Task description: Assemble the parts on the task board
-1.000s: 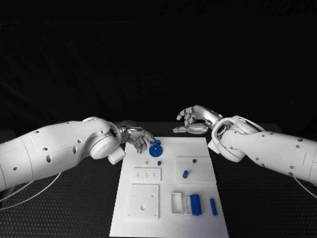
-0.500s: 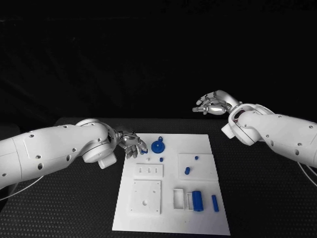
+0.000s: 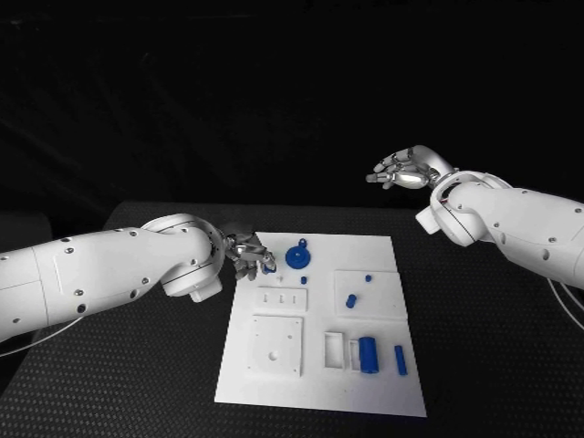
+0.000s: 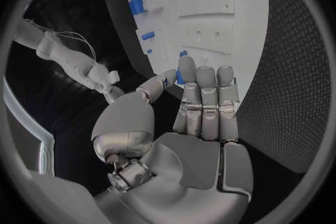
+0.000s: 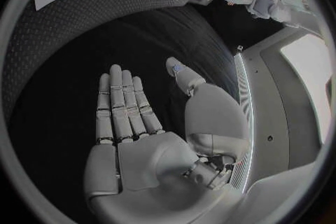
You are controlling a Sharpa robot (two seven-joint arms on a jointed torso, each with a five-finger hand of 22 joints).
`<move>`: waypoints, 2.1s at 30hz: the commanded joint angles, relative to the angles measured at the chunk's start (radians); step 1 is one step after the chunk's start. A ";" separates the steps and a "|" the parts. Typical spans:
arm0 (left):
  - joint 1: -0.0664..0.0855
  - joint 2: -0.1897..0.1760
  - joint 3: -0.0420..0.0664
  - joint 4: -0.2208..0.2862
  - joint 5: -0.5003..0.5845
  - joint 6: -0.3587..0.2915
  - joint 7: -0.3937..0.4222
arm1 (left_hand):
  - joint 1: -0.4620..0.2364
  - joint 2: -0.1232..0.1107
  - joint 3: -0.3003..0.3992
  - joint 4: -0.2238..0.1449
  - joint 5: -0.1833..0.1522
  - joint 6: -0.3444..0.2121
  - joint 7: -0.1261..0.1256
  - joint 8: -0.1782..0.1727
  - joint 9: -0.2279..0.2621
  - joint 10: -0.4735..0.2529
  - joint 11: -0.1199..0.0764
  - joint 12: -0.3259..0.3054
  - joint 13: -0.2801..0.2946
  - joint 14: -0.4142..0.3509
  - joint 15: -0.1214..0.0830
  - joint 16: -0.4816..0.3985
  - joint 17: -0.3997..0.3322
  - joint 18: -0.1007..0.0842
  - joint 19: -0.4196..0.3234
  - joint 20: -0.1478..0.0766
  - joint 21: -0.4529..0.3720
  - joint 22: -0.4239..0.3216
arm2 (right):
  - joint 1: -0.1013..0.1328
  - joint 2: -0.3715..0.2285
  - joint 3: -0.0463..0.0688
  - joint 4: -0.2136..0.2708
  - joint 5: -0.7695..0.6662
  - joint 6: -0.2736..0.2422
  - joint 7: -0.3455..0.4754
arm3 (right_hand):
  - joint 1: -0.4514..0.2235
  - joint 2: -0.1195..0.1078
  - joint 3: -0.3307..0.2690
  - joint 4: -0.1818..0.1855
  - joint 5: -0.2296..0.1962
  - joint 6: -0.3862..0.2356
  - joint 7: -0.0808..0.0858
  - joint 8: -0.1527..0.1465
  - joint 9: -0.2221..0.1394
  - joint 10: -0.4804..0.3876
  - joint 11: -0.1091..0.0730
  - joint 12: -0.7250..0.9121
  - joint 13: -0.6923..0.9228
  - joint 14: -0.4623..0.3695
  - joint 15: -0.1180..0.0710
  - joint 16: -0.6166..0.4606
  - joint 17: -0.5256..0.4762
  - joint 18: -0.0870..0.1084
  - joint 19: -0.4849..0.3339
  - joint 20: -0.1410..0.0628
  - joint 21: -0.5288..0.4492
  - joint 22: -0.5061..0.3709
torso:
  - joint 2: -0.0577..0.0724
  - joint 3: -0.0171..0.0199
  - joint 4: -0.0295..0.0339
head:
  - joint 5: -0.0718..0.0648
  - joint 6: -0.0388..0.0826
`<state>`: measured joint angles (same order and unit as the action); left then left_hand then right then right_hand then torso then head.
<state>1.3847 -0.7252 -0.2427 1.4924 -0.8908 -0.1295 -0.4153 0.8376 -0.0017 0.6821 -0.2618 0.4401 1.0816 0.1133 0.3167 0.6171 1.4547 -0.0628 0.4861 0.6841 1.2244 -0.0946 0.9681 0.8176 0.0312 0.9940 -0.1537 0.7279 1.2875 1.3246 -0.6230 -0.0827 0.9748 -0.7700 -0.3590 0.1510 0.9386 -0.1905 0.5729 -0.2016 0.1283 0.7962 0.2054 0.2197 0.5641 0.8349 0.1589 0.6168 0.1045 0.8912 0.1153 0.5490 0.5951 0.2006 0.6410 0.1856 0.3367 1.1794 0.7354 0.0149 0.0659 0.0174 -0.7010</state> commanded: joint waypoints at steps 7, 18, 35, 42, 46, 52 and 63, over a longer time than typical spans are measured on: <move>-0.047 0.025 0.000 0.004 -0.059 -0.054 -0.012 | -0.014 0.004 0.011 0.000 -0.001 0.094 -0.080 0.002 0.056 0.005 -0.010 0.017 0.008 0.010 -0.002 0.015 0.004 0.010 0.007 -0.034 0.006 0.008 | 0.000 0.018 0.001 -0.030 0.012 0.031 0.014 | 0.002 0.012 -0.009 0.000 0.020 0.003 0.004 0.004 -0.005 0.013 0.002 -0.016 -0.012 0.012 0.001 -0.012 -0.002 -0.004 0.001 0.006 -0.009 0.005 | -0.002 -0.0009 0.0007 | 0.004 -0.020; -0.076 0.043 0.000 -0.004 -0.059 -0.036 -0.015 | -0.031 0.012 0.017 -0.007 0.005 0.104 -0.084 0.002 0.064 0.004 -0.014 0.037 0.020 0.011 -0.005 0.032 0.008 0.010 0.010 -0.037 0.011 0.019 | 0.000 0.022 0.001 -0.042 0.010 0.040 0.010 | 0.003 0.015 -0.013 0.000 0.040 0.002 0.004 0.006 -0.009 0.019 0.002 -0.025 -0.022 0.013 0.002 -0.019 -0.002 -0.004 0.000 0.007 -0.015 0.009 | -0.001 0.0003 0.0000 | 0.000 -0.028; -0.095 0.074 0.001 -0.042 -0.101 -0.002 -0.028 | -0.064 0.026 0.021 -0.015 0.010 0.123 -0.092 0.011 0.079 0.006 -0.021 0.081 0.040 0.016 -0.008 0.069 0.017 0.011 0.018 -0.041 0.022 0.038 | 0.000 0.020 0.001 -0.036 0.008 0.048 0.007 | 0.003 0.018 -0.017 0.000 0.067 0.002 0.004 0.009 -0.014 0.026 0.002 -0.034 -0.032 0.016 0.002 -0.025 0.001 -0.003 0.000 0.009 -0.023 0.016 | -0.001 0.0001 0.0005 | -0.005 -0.031; -0.097 0.082 0.001 -0.053 -0.141 0.013 -0.031 | -0.089 0.047 0.021 -0.017 0.000 0.133 -0.098 0.023 0.087 0.005 -0.026 0.112 0.053 0.018 -0.011 0.096 0.021 0.011 0.023 -0.044 0.035 0.043 | 0.000 0.020 0.001 -0.032 0.008 0.049 0.006 | 0.004 0.019 -0.018 0.000 0.082 0.001 0.004 0.010 -0.017 0.028 0.002 -0.037 -0.034 0.017 0.003 -0.028 0.002 -0.003 0.000 0.010 -0.026 0.019 | -0.001 0.0003 0.0007 | -0.005 -0.033; -0.099 0.087 0.001 -0.059 -0.147 0.046 -0.034 | -0.099 0.054 0.023 -0.017 -0.003 0.136 -0.100 0.028 0.091 0.004 -0.028 0.126 0.057 0.019 -0.012 0.107 0.022 0.012 0.025 -0.045 0.042 0.043 | 0.000 0.020 0.001 -0.032 0.008 0.049 0.006 | 0.004 0.020 -0.018 0.000 0.087 0.001 0.004 0.010 -0.018 0.029 0.002 -0.038 -0.035 0.017 0.003 -0.029 0.003 -0.002 0.000 0.010 -0.027 0.020 | -0.001 0.0007 0.0007 | -0.005 -0.033; -0.104 0.094 0.001 -0.063 -0.178 0.060 -0.035 | -0.102 0.056 0.024 -0.017 -0.004 0.136 -0.101 0.030 0.092 0.003 -0.029 0.132 0.059 0.019 -0.014 0.111 0.022 0.012 0.027 -0.046 0.045 0.043 | 0.000 0.019 0.001 -0.031 0.008 0.050 0.007 | 0.003 0.020 -0.018 0.001 0.091 0.001 0.004 0.011 -0.018 0.029 0.002 -0.039 -0.035 0.018 0.003 -0.030 0.003 -0.002 0.001 0.010 -0.028 0.021 | -0.001 0.0002 0.0005 | -0.004 -0.034; -0.110 0.099 0.001 -0.071 -0.226 0.047 -0.036 | -0.106 0.057 0.026 -0.014 -0.013 0.137 -0.102 0.034 0.095 0.001 -0.031 0.141 0.061 0.020 -0.017 0.117 0.021 0.013 0.029 -0.048 0.050 0.043 | 0.000 0.020 0.001 -0.028 0.008 0.050 0.007 | 0.003 0.020 -0.019 0.001 0.093 0.001 0.004 0.011 -0.019 0.029 0.002 -0.040 -0.035 0.017 0.003 -0.031 0.004 -0.002 0.000 0.010 -0.029 0.021 | -0.001 0.0004 0.0009 | -0.006 -0.034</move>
<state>1.2750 -0.6291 -0.2424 1.4211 -1.0805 -0.0890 -0.4511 0.7297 0.0468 0.7024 -0.2740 0.4292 1.1051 0.1044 0.3479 0.7118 1.4660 -0.0730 0.6227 0.7437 1.2420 -0.1089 1.0811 0.8385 0.0392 1.0172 -0.1589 0.7743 1.3077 1.3243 -0.6035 -0.0828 0.9456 -0.7613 -0.3197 0.1519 0.9427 -0.1789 0.5617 -0.2013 0.2170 0.7961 0.2052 0.2284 0.5458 0.8563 0.1589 0.5834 0.0702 0.9022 0.1177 0.5246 0.5979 0.2009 0.6412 0.1928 0.3113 1.1996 0.7348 0.0151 0.0665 0.0120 -0.7356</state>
